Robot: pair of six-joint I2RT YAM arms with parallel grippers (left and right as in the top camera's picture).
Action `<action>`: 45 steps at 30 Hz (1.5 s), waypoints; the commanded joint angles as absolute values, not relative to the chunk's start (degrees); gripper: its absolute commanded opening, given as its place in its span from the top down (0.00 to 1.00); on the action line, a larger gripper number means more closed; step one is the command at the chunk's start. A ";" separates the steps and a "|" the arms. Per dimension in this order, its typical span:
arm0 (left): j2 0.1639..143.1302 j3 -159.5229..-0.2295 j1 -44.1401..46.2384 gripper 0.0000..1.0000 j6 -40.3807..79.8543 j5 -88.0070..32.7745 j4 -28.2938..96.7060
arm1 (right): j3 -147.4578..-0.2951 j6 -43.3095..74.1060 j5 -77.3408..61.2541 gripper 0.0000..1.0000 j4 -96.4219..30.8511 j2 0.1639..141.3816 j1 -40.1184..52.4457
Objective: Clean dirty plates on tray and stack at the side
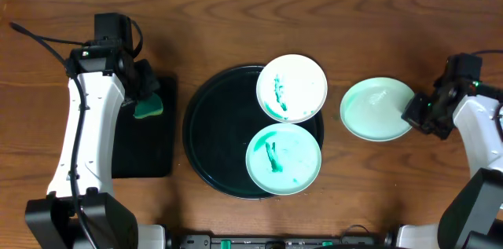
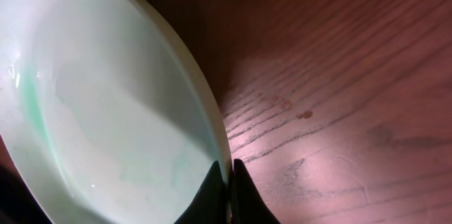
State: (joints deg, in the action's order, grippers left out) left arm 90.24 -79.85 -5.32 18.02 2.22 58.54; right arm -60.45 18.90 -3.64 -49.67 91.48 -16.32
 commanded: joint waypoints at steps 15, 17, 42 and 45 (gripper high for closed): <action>90.02 -80.86 -5.50 0.93 18.11 2.55 57.14 | -68.31 15.75 -14.28 0.87 -59.55 90.96 -14.94; 90.02 -80.86 -5.43 0.93 18.11 2.55 57.17 | -71.05 13.74 -15.92 0.84 -61.98 90.96 -13.43; 90.02 -80.79 -5.28 0.93 18.11 2.09 58.02 | -61.54 20.80 -16.10 0.78 -54.41 98.00 22.76; 90.02 -80.79 -5.28 0.93 18.11 2.09 58.02 | -61.54 20.80 -14.98 0.80 -54.41 100.57 23.73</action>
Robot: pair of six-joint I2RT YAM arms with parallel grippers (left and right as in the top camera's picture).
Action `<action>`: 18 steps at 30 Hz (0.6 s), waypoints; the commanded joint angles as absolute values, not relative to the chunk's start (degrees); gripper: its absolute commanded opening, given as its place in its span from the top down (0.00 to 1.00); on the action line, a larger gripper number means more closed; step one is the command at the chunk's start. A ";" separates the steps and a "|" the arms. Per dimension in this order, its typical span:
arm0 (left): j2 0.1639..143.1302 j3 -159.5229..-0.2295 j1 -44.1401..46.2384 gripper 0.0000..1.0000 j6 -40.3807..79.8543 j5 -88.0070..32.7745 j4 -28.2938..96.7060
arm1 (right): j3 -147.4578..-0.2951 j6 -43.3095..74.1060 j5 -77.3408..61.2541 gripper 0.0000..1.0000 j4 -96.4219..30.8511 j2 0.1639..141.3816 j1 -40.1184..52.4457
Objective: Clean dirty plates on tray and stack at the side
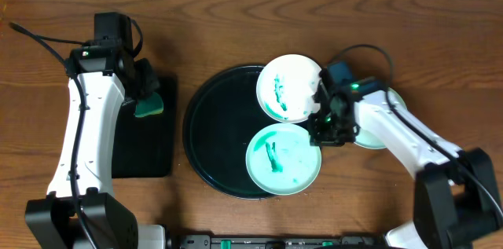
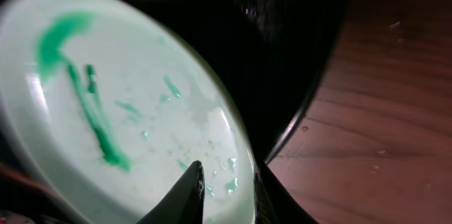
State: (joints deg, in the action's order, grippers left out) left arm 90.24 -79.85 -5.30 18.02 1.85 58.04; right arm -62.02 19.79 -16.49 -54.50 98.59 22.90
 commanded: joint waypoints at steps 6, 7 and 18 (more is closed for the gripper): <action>90.02 -80.79 -5.28 0.93 18.11 2.09 58.00 | -61.54 20.78 -14.81 0.84 -54.22 101.91 23.68; 90.02 -80.79 -5.28 0.93 18.11 2.09 58.00 | -61.54 20.78 -14.81 0.84 -54.22 101.91 23.73; 90.02 -80.79 -5.28 0.93 18.11 2.09 58.02 | -61.54 24.84 -16.80 0.83 -53.49 101.91 26.35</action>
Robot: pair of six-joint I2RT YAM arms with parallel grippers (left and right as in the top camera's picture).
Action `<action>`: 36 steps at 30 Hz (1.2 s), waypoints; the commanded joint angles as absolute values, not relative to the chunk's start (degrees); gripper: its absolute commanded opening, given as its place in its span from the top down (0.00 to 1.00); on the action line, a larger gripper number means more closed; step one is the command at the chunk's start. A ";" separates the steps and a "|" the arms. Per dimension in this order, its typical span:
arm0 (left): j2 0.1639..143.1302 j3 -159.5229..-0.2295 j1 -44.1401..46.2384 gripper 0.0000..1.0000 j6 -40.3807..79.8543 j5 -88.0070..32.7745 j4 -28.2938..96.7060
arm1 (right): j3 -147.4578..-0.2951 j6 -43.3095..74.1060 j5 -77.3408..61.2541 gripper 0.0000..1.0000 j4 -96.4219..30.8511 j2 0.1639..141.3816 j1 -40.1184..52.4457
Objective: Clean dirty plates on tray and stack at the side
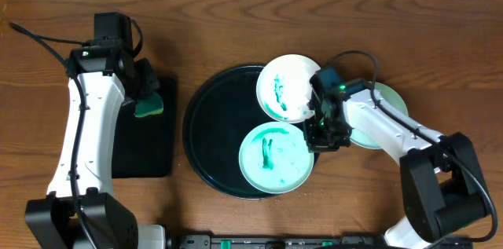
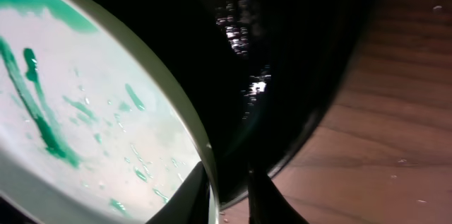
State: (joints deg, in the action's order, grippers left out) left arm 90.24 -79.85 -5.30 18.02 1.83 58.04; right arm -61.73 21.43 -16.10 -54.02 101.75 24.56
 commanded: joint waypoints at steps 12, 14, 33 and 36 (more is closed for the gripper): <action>90.02 -80.79 -5.28 0.93 18.11 2.09 58.04 | -63.35 28.23 -18.44 0.99 -50.11 101.91 29.78; 90.02 -80.79 -5.28 0.93 18.11 2.09 58.02 | -65.10 28.32 -19.92 0.99 -48.95 101.91 30.24; 90.02 -80.71 -5.28 0.93 18.11 2.07 58.02 | -84.49 29.71 -14.39 0.99 -46.02 118.08 39.75; 90.02 -80.68 -5.28 0.93 18.09 1.65 58.02 | -84.79 30.02 -13.91 0.85 -47.20 118.02 39.86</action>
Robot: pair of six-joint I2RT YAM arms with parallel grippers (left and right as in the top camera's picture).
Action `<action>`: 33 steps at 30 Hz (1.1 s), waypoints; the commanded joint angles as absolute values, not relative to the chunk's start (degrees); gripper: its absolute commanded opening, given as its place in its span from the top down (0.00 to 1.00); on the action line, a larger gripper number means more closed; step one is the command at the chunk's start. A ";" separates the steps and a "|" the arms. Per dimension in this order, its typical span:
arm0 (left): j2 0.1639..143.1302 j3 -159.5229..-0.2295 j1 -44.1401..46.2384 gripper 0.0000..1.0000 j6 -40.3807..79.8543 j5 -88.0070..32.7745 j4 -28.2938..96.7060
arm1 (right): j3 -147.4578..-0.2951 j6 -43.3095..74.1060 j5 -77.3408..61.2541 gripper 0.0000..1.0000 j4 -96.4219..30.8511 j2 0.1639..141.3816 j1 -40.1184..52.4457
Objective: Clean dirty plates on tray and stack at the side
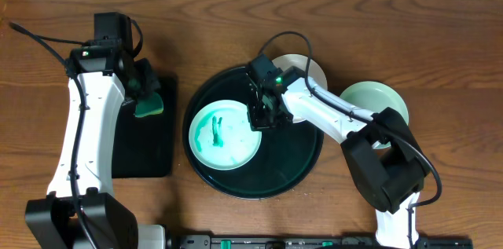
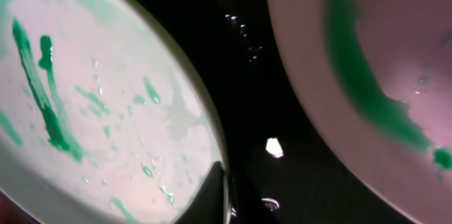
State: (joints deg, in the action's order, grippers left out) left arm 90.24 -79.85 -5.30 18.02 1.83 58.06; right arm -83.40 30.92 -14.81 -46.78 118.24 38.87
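A pale green plate (image 1: 224, 135) (image 2: 92, 111) smeared with green lies on the left part of the round black tray (image 1: 292, 159) (image 2: 258, 75). My right gripper (image 1: 258, 117) (image 2: 227, 185) is shut on its right rim. A white plate (image 1: 297, 66) (image 2: 360, 61) with a green smear sits at the tray's back right, partly hidden by my right arm. A clean mint plate (image 1: 371, 101) rests on the table right of the tray. My left gripper (image 1: 141, 86) holds a green sponge (image 1: 148, 108) at the far left.
A black mat (image 1: 145, 151) lies under the left arm, left of the tray. A cable loops over the right arm above the white plate. Bare wooden table surrounds the tray.
My right gripper has moved left across the tray with the smeared green plate, from the tray's front middle to its left part. The left arm and sponge are unchanged.
First my right gripper was shut at the rim of the clean mint plate on the table at the right. Then it stood astride the rim of the front dirty plate on the tray. That plate then sat slightly further left, and now lies on the tray's left.
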 commanded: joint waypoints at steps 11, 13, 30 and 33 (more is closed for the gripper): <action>90.02 -79.22 -3.14 0.93 16.12 -2.17 57.87 | -84.01 33.85 -13.23 0.68 -49.56 119.09 41.54; 90.04 -78.61 -2.31 0.93 16.12 -2.17 57.74 | -84.01 33.85 -12.91 0.69 -48.66 120.05 41.95; 90.39 -70.43 7.27 0.93 11.86 -7.75 52.90 | -84.07 34.04 -15.51 0.99 -47.13 121.10 38.70; 91.02 -65.47 9.56 0.93 11.88 -8.58 47.97 | -84.07 33.71 -15.51 0.99 -47.40 121.10 38.72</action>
